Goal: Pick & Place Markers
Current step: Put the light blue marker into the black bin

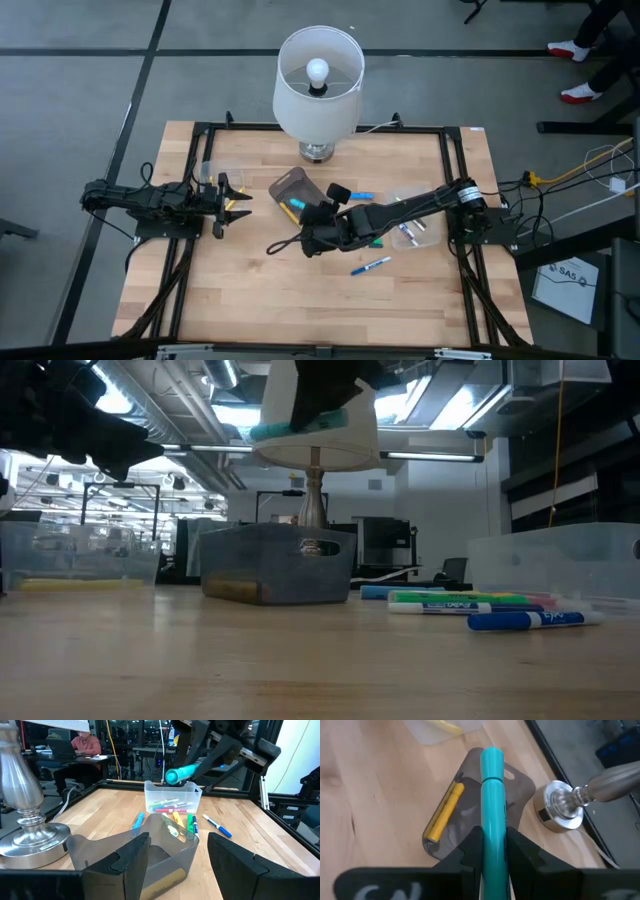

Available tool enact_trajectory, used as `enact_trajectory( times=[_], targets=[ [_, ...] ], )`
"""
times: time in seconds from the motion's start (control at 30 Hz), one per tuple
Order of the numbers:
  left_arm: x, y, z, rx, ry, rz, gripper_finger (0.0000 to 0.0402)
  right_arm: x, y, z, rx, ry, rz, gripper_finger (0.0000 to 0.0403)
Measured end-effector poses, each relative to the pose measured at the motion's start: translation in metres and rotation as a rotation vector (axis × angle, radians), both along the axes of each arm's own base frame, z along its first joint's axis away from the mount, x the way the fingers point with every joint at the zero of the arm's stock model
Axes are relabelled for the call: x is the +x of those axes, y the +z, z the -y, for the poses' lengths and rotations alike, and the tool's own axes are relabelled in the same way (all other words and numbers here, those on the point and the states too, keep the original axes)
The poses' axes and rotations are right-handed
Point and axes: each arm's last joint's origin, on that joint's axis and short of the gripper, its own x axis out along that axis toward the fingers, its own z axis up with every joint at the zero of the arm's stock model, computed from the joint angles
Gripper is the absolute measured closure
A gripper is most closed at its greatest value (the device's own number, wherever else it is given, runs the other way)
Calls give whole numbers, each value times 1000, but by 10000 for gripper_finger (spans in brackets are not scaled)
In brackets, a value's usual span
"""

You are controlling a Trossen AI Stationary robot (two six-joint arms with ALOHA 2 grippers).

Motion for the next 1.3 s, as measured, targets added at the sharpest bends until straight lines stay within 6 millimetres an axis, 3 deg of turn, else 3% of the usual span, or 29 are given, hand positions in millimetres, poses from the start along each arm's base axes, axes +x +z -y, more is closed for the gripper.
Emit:
enact_trajectory(
  times=[0.2,0.37,0.6,0.9,1.13,1.3],
  targets=[
    [0,0,0,0,0,0,205,-7,8,2,5,27,-9,337],
    [0,0,0,0,0,1,205,-11,-6,15,64,25,-34,337],
    [0,0,0,0,0,1,205,-27,-13,46,129,113,113,337],
    [0,0,0,0,0,0,205,-45,-47,82,234,95,316,337],
    [0,0,0,0,0,0,205,-45,-65,94,306,89,398,337],
    [0,0,0,0,0,0,205,-44,-65,95,349,28,488,337]
  ],
)
